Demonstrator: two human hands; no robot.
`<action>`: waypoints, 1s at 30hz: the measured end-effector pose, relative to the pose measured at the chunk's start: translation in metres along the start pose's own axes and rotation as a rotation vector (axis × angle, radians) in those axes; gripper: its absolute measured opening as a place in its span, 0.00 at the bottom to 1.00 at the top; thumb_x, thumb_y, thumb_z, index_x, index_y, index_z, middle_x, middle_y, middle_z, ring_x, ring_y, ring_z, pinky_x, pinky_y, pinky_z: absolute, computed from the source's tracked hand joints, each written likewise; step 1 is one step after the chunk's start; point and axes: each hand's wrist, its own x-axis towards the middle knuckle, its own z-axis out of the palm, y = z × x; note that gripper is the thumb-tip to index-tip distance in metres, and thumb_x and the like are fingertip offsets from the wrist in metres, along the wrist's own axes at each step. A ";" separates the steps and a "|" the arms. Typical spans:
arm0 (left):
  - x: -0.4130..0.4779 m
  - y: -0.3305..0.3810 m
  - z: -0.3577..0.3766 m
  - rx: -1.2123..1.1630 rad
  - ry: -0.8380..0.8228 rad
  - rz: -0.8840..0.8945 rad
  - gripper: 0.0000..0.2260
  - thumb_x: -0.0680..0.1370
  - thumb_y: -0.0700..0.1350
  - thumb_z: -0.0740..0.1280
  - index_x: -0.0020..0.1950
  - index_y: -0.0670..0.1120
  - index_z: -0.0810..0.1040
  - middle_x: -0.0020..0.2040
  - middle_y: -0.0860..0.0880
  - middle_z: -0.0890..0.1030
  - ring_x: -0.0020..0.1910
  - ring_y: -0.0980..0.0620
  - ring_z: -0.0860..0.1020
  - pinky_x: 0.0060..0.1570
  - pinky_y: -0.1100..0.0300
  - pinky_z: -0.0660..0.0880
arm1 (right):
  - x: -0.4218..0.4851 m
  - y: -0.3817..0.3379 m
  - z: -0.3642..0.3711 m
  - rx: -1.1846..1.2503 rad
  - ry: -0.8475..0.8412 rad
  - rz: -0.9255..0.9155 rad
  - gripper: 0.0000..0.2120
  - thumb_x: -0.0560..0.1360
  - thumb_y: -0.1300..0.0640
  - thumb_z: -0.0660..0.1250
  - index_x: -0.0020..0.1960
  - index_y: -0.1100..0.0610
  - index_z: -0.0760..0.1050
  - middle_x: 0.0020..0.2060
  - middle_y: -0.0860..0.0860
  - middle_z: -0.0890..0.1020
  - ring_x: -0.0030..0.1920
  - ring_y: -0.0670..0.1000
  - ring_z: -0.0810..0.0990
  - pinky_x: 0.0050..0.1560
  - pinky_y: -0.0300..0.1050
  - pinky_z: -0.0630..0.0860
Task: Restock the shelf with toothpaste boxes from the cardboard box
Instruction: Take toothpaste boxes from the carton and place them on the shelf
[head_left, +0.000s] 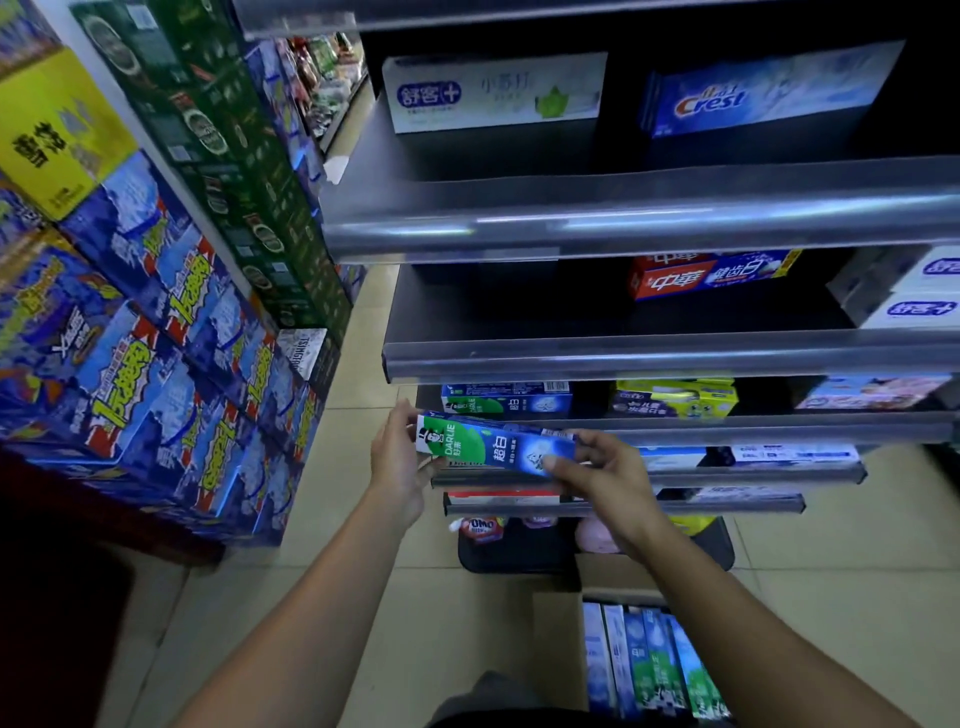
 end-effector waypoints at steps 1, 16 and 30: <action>0.001 0.000 -0.006 0.056 -0.044 0.037 0.11 0.84 0.51 0.62 0.50 0.46 0.78 0.47 0.47 0.85 0.50 0.46 0.82 0.49 0.50 0.78 | 0.000 -0.006 -0.005 0.001 0.014 -0.015 0.18 0.69 0.62 0.80 0.56 0.56 0.78 0.43 0.53 0.86 0.45 0.58 0.87 0.46 0.49 0.84; 0.050 0.005 0.025 0.380 -0.001 0.475 0.08 0.73 0.35 0.77 0.48 0.45 0.83 0.44 0.55 0.87 0.46 0.54 0.84 0.54 0.54 0.80 | 0.062 -0.031 0.016 -0.244 0.335 -0.092 0.11 0.76 0.54 0.75 0.48 0.63 0.80 0.41 0.55 0.82 0.40 0.55 0.79 0.43 0.52 0.78; -0.004 -0.063 0.010 0.542 0.115 0.530 0.18 0.74 0.34 0.73 0.60 0.49 0.76 0.54 0.51 0.79 0.52 0.53 0.77 0.51 0.59 0.77 | 0.007 0.015 -0.043 -0.303 0.164 0.024 0.26 0.80 0.62 0.69 0.76 0.55 0.68 0.65 0.50 0.77 0.46 0.58 0.82 0.41 0.49 0.80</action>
